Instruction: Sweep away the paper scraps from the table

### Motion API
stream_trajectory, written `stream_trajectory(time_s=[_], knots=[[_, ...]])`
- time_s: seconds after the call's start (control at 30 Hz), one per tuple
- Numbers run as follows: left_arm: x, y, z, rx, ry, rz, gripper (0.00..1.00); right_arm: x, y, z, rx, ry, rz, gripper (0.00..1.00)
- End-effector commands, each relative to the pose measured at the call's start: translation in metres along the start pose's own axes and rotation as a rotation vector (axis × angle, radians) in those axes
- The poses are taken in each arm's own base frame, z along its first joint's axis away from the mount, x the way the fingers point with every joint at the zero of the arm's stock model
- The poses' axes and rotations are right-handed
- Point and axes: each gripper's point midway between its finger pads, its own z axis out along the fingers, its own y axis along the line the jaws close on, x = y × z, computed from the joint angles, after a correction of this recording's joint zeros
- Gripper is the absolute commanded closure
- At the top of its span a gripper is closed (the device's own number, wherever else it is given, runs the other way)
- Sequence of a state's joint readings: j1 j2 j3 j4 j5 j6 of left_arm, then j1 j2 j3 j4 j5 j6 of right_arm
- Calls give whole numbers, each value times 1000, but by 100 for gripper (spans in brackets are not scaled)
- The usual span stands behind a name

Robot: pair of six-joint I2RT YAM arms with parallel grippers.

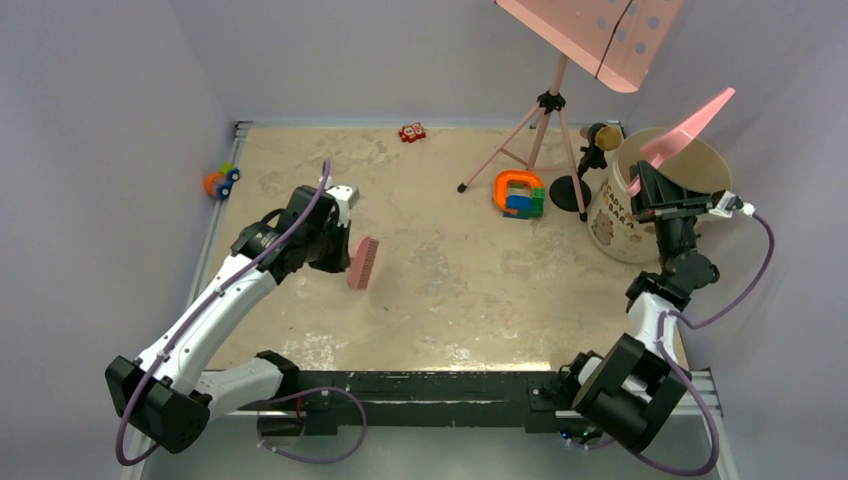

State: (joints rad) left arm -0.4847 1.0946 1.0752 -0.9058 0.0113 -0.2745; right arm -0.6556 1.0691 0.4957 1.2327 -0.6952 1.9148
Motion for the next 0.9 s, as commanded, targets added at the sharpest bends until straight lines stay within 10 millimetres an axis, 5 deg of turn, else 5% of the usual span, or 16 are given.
stream_trajectory(time_s=[0.0,0.17,0.37,0.57,0.67,0.77,0.87], knots=[[-10,3,0,-14,-40,12,100,9,32,-7,-134,-1,-87,100],[-9,6,1,-29,-40,11,100,10,31,-3,-86,2,-141,100],[-9,6,1,-27,-41,14,100,5,-18,-27,64,-107,-75,100],[-9,4,1,-19,-39,15,100,8,-17,-25,87,-80,-56,100],[-9,4,2,-19,-36,15,100,8,6,-7,132,-37,-241,100],[-8,4,3,-19,-32,15,100,0,23,7,353,-14,-461,100],[-9,4,3,-20,-31,16,100,6,66,11,312,-8,-669,100]])
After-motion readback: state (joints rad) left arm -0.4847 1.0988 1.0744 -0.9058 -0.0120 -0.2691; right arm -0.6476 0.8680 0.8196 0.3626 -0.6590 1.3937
